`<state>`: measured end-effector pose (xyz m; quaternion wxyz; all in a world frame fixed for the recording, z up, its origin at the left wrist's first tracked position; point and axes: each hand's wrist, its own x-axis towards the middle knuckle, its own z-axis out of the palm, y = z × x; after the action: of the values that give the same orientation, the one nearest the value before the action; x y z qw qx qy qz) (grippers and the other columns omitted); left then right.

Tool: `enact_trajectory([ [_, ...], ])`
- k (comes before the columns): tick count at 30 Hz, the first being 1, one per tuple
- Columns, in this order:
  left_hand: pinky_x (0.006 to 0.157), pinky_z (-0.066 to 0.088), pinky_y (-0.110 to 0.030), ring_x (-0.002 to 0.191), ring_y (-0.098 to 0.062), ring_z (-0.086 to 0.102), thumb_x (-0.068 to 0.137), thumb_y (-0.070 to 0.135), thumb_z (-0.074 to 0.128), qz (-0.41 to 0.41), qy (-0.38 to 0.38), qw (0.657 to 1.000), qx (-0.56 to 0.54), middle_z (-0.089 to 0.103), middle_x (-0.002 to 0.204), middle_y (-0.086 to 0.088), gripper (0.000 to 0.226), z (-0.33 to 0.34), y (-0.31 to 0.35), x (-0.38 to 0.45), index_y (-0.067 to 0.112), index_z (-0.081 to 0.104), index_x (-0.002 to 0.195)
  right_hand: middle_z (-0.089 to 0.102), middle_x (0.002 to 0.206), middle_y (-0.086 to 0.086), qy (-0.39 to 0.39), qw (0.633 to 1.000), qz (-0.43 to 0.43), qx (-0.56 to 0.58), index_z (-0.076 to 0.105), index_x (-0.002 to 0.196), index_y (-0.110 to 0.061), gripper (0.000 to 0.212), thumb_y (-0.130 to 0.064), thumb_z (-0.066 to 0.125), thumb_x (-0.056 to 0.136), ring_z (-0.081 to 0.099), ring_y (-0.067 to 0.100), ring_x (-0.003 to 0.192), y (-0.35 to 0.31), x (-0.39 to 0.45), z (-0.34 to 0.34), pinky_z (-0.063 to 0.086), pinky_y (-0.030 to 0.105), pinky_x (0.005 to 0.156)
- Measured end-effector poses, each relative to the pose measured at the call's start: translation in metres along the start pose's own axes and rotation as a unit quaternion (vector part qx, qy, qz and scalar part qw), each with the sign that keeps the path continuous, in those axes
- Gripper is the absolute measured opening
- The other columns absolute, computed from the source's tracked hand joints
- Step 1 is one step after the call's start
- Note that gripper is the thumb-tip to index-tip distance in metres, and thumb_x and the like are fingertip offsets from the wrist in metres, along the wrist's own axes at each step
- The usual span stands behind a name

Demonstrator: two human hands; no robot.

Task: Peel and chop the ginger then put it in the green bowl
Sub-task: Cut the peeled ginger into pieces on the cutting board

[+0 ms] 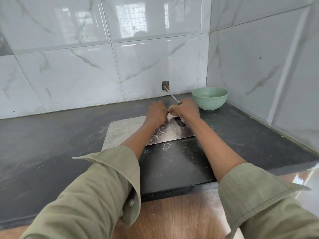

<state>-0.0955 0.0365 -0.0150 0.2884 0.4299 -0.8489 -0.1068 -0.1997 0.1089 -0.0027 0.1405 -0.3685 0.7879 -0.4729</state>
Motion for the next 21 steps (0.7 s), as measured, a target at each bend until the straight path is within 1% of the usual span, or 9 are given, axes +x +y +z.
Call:
enact_trajectory([
  [3, 0.074, 0.054, -0.043, 0.094, -0.039, 0.066, 0.089, 0.039, 0.056, -0.012, -0.001, 1.000, 0.025, 0.070, 0.092, -0.017, 0.025, 0.028, -0.016, 0.020, 0.018, 0.059, 0.075, 0.070, 0.081, -0.001, -0.001, 1.000, 0.001, -0.005, 0.073, 0.091, -0.017, 0.023, -0.027, 0.073, 0.069, 0.063, 0.016, 0.065, 0.002, 0.002, 0.000, 0.039, 0.021, 0.052],
  [5, 0.082, 0.056, -0.049, 0.100, -0.038, 0.064, 0.087, 0.044, 0.056, -0.017, 0.008, 0.999, 0.027, 0.068, 0.103, -0.016, 0.026, 0.025, -0.014, 0.016, 0.020, 0.064, 0.085, 0.071, 0.084, 0.000, 0.003, 1.000, 0.005, -0.007, 0.075, 0.096, -0.015, 0.028, -0.025, 0.072, 0.069, 0.067, 0.018, 0.072, 0.003, 0.004, 0.000, 0.040, 0.022, 0.052],
  [7, 0.090, 0.054, -0.046, 0.108, -0.033, 0.062, 0.088, 0.040, 0.066, -0.012, 0.023, 1.000, 0.014, 0.066, 0.116, -0.013, 0.029, 0.006, -0.001, -0.001, 0.018, 0.069, 0.105, 0.072, 0.089, 0.001, 0.001, 1.000, 0.009, -0.008, 0.075, 0.100, -0.015, 0.033, -0.025, 0.073, 0.069, 0.070, 0.019, 0.080, 0.002, 0.003, 0.000, 0.041, 0.023, 0.054],
  [9, 0.093, 0.052, -0.038, 0.114, -0.030, 0.062, 0.085, 0.032, 0.075, -0.017, 0.020, 1.000, -0.002, 0.066, 0.124, -0.009, 0.037, -0.005, 0.006, -0.009, 0.017, 0.067, 0.118, 0.073, 0.092, 0.002, -0.004, 1.000, 0.010, -0.006, 0.075, 0.103, -0.014, 0.036, -0.026, 0.074, 0.069, 0.071, 0.021, 0.082, 0.001, 0.002, 0.001, 0.041, 0.023, 0.054],
  [12, 0.085, 0.051, -0.036, 0.108, -0.027, 0.066, 0.083, 0.028, 0.079, -0.041, 0.005, 0.999, -0.007, 0.069, 0.109, -0.005, 0.032, -0.015, 0.007, -0.014, 0.018, 0.067, 0.111, 0.073, 0.093, 0.002, -0.006, 1.000, 0.012, -0.011, 0.075, 0.104, -0.014, 0.038, -0.028, 0.073, 0.068, 0.072, 0.021, 0.083, 0.000, 0.000, 0.000, 0.045, 0.025, 0.057],
  [15, 0.082, 0.054, -0.035, 0.101, -0.026, 0.066, 0.076, 0.030, 0.084, -0.057, -0.014, 0.998, 0.001, 0.065, 0.101, -0.003, 0.037, -0.024, 0.004, -0.017, 0.018, 0.064, 0.104, 0.073, 0.094, 0.003, -0.006, 1.000, 0.010, -0.010, 0.073, 0.101, -0.015, 0.036, -0.029, 0.073, 0.067, 0.073, 0.022, 0.083, 0.000, 0.000, 0.001, 0.049, 0.027, 0.059],
  [16, 0.083, 0.055, -0.035, 0.102, -0.025, 0.066, 0.073, 0.031, 0.086, -0.066, -0.023, 0.998, 0.002, 0.064, 0.102, -0.001, 0.040, -0.027, 0.001, -0.016, 0.019, 0.065, 0.106, 0.073, 0.094, 0.003, -0.007, 1.000, 0.007, -0.009, 0.072, 0.098, -0.016, 0.034, -0.030, 0.073, 0.067, 0.073, 0.022, 0.083, 0.000, 0.000, 0.001, 0.049, 0.027, 0.059],
  [19, 0.091, 0.055, -0.034, 0.110, -0.023, 0.066, 0.068, 0.028, 0.090, -0.051, -0.056, 0.997, -0.020, 0.069, 0.123, -0.001, 0.062, -0.033, -0.007, -0.015, 0.023, 0.069, 0.126, 0.072, 0.088, 0.001, -0.013, 1.000, -0.006, -0.017, 0.068, 0.092, -0.020, 0.028, -0.032, 0.074, 0.067, 0.071, 0.020, 0.077, -0.001, 0.001, 0.001, 0.046, 0.025, 0.056],
  [21, 0.096, 0.055, -0.036, 0.112, -0.023, 0.066, 0.068, 0.026, 0.089, -0.023, -0.072, 0.996, -0.037, 0.070, 0.125, -0.003, 0.064, -0.035, -0.011, -0.016, 0.024, 0.070, 0.129, 0.069, 0.081, 0.000, -0.018, 0.999, -0.017, -0.021, 0.065, 0.087, -0.022, 0.023, -0.031, 0.073, 0.068, 0.066, 0.019, 0.070, -0.001, 0.002, 0.002, 0.043, 0.024, 0.054],
])
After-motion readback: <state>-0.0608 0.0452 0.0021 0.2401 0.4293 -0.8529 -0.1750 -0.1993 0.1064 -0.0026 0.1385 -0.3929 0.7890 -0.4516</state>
